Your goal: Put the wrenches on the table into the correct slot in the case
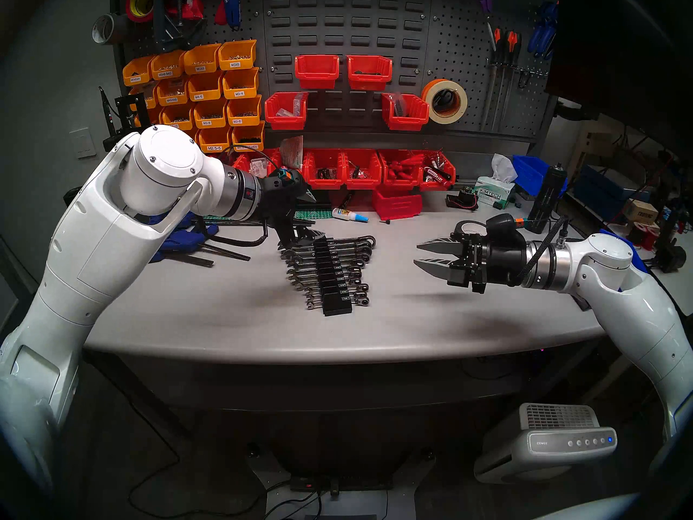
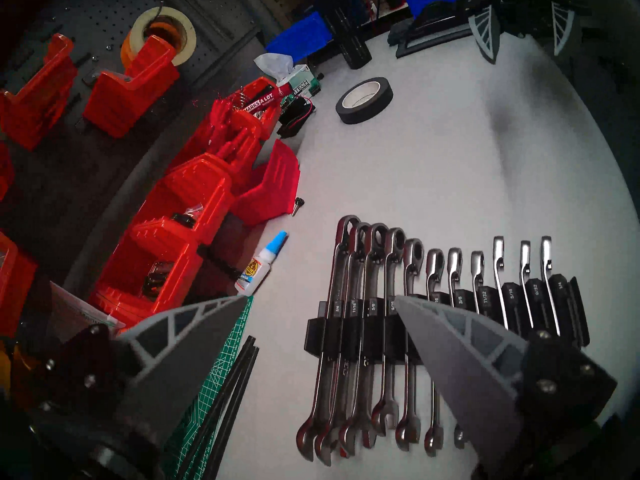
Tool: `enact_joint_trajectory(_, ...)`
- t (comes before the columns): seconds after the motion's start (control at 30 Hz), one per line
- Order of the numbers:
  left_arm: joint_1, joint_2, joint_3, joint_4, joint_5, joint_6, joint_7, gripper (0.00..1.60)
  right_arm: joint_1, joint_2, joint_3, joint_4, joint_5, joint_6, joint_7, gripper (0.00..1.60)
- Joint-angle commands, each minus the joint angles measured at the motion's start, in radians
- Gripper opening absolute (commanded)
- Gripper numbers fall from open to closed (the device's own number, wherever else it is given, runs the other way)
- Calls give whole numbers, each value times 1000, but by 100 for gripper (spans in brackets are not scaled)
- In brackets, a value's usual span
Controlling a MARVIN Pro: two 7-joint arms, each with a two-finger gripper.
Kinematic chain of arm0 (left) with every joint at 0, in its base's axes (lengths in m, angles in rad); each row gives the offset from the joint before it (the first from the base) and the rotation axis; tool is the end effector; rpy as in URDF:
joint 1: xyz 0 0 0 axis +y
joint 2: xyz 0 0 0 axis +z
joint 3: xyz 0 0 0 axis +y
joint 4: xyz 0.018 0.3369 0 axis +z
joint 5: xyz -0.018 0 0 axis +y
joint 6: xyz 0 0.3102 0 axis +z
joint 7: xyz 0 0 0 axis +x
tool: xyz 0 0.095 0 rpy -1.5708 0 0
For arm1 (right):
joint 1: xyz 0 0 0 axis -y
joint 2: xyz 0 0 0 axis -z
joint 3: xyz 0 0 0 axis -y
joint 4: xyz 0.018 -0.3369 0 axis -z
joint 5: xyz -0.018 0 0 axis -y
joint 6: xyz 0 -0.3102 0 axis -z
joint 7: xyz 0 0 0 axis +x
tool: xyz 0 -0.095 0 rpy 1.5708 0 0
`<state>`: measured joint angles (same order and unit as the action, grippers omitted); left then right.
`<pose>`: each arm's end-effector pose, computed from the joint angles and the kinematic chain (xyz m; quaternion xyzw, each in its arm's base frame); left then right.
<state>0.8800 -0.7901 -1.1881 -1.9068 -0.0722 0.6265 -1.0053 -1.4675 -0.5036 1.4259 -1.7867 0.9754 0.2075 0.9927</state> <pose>0.4494 0.0328 -0.0623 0.6365 -0.5879 0.4978 0.0380 0.3686 -0.1408 -0.1604 -0.6287 -0.4253 -0.5195 0.3924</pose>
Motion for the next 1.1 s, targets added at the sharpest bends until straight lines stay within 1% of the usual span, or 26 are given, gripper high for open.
enact_joint_trajectory(0.0,-87,-27,-157,-54,-117,50,6,160,5,8,36,-9,8,-24,0,113)
enact_joint_trajectory(0.03,-97,-18,-137,-57,-140,60,22,160,1,8,39,-9,7,-30,-2,114)
enact_joint_trajectory(0.07,-81,-33,-178,-64,-153,71,15,160,-4,7,42,-8,8,-35,-3,114)
enact_joint_trajectory(0.1,-75,-35,-189,-69,-179,88,22,160,-10,8,47,-7,8,-41,-4,114)
enact_joint_trajectory(0.13,-49,-53,-233,-79,-195,101,28,160,-16,6,53,-6,9,-49,-9,115)
enact_joint_trajectory(0.17,-61,-38,-207,-83,-222,113,37,160,-22,4,60,-3,10,-59,-12,117)
enact_joint_trajectory(0.23,-22,-63,-260,-99,-252,136,49,160,-31,-3,73,0,10,-77,-26,120)
enact_joint_trajectory(0.27,-12,-63,-267,-107,-271,146,60,160,-37,-2,78,0,9,-84,-27,124)
enact_joint_trajectory(0.3,8,-76,-287,-115,-283,152,73,160,-42,-10,85,1,7,-97,-43,124)
enact_joint_trajectory(0.33,18,-76,-289,-123,-300,163,82,160,-47,-13,91,1,5,-106,-52,126)
enact_joint_trajectory(0.37,54,-98,-333,-138,-314,170,85,160,-53,-18,97,2,5,-119,-58,124)
enact_joint_trajectory(0.4,58,-94,-325,-144,-326,173,97,160,-56,-23,102,4,3,-129,-69,125)
enact_joint_trajectory(0.43,104,-115,-366,-166,-350,186,111,160,-66,-32,111,6,5,-146,-81,123)
enact_joint_trajectory(0.53,170,-147,-419,-200,-372,195,140,160,-77,-50,127,9,4,-177,-110,127)
enact_joint_trajectory(0.57,154,-150,-411,-197,-378,204,142,160,-80,-50,131,9,3,-182,-113,129)
enact_joint_trajectory(0.63,185,-169,-435,-214,-389,210,156,160,-88,-60,137,10,4,-198,-124,129)
enact_joint_trajectory(0.67,185,-169,-435,-214,-389,210,156,160,-88,-60,137,10,4,-198,-124,129)
enact_joint_trajectory(0.7,221,-193,-461,-238,-396,211,177,160,-96,-67,143,10,5,-212,-132,130)
enact_joint_trajectory(0.73,237,-203,-472,-248,-400,212,186,160,-100,-69,145,9,4,-218,-136,130)
enact_joint_trajectory(0.77,237,-203,-472,-248,-400,212,186,160,-100,-69,145,9,4,-218,-136,130)
enact_joint_trajectory(0.83,297,-255,-521,-280,-412,218,227,160,-114,-81,154,7,3,-238,-150,134)
enact_joint_trajectory(0.87,288,-251,-516,-279,-418,222,233,160,-117,-85,156,7,3,-243,-155,137)
enact_joint_trajectory(0.9,322,-278,-541,-300,-414,214,245,160,-120,-87,159,7,2,-249,-159,137)
enact_joint_trajectory(0.93,322,-278,-541,-300,-414,214,245,160,-120,-87,159,7,2,-249,-159,137)
enact_joint_trajectory(1.0,365,-312,-571,-337,-423,213,269,160,-130,-95,166,4,2,-265,-167,136)
enact_joint_trajectory(1.07,379,-322,-580,-349,-427,211,279,160,-135,-99,169,1,-1,-272,-173,136)
